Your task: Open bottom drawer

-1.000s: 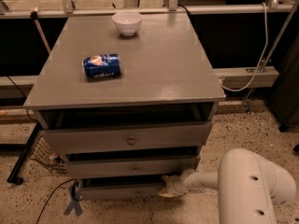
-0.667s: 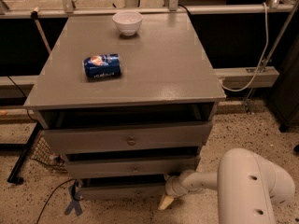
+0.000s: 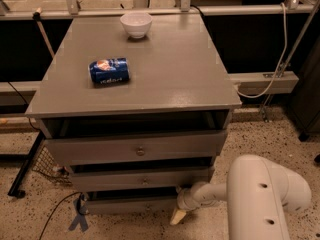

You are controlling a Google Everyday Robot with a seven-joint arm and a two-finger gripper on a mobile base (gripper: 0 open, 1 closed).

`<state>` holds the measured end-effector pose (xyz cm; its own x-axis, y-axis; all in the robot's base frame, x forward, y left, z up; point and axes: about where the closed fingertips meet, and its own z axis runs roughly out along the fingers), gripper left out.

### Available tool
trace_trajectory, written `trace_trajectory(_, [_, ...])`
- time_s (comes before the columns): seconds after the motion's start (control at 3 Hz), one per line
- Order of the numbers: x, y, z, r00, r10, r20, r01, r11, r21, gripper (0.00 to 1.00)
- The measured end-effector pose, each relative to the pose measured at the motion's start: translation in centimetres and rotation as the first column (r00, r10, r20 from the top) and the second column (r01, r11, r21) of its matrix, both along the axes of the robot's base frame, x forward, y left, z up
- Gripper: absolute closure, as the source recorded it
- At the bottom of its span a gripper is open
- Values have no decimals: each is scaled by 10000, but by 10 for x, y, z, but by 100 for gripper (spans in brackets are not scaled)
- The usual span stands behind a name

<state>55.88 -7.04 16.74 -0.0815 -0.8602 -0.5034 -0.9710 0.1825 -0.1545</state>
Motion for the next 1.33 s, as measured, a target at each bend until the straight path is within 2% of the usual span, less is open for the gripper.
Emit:
trace_trajectory(0.67, [-11, 0, -4, 9994, 15, -344, -32, 9989, -477, 0])
trace_trajectory(1.33, [-23, 0, -4, 9990, 146, -412, -170, 9982, -579, 48])
